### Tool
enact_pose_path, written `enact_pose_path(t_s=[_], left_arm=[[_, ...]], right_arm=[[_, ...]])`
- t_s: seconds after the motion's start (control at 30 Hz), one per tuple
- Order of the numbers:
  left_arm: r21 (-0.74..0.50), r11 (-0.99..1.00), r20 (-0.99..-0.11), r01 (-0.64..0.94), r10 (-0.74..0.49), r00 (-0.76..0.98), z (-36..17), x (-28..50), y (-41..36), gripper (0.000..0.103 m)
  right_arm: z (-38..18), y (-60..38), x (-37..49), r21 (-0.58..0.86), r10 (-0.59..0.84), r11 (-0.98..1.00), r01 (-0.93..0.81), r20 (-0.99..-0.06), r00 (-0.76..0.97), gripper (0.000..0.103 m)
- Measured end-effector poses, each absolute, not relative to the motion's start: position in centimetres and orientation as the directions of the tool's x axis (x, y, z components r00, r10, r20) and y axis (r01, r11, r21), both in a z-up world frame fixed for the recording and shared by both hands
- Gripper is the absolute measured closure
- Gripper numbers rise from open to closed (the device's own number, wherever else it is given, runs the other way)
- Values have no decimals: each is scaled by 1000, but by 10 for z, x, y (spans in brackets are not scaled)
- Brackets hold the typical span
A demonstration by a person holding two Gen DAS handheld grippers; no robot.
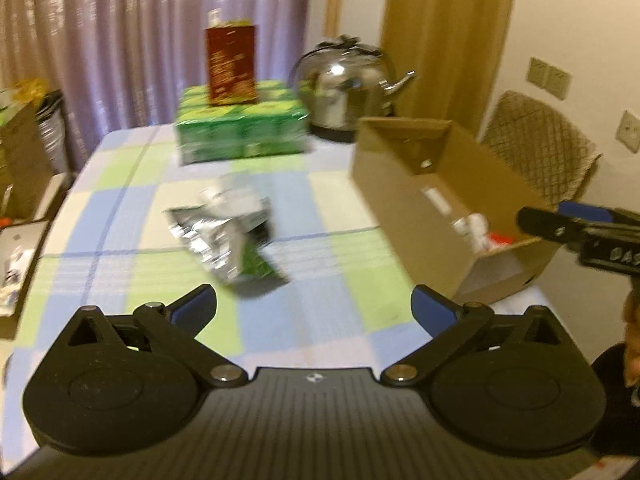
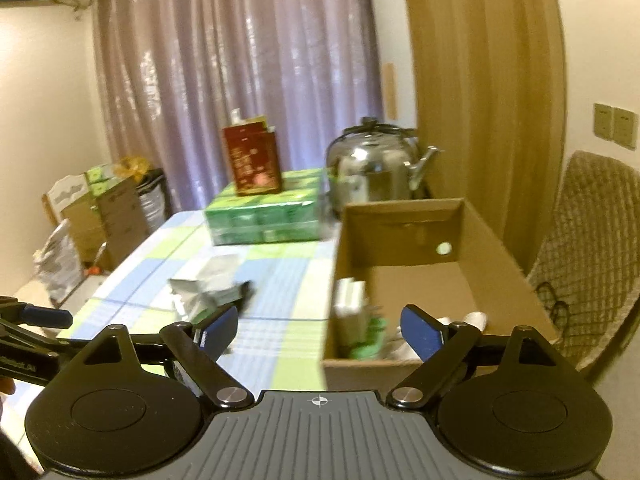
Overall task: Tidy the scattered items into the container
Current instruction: 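Withdraw both grippers from the cardboard box back toward the table items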
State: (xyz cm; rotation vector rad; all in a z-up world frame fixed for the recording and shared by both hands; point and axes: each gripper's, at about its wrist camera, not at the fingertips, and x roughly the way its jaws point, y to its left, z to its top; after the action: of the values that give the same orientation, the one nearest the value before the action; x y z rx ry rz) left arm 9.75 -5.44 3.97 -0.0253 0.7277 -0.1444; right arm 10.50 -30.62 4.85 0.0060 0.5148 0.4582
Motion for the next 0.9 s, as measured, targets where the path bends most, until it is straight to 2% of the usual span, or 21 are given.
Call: enact_pose_path(t_s=[0.43, 0.9], left_arm=[[-92, 995, -684, -28, -43, 729, 27, 59, 7, 1], [-141, 987, -699, -73, -47, 713, 19, 84, 33, 1]], right_arm=[[33, -254, 76, 79, 490, 842, -533, -524, 697, 7], [22, -221, 91, 33, 507, 806, -591, -553, 661, 6]])
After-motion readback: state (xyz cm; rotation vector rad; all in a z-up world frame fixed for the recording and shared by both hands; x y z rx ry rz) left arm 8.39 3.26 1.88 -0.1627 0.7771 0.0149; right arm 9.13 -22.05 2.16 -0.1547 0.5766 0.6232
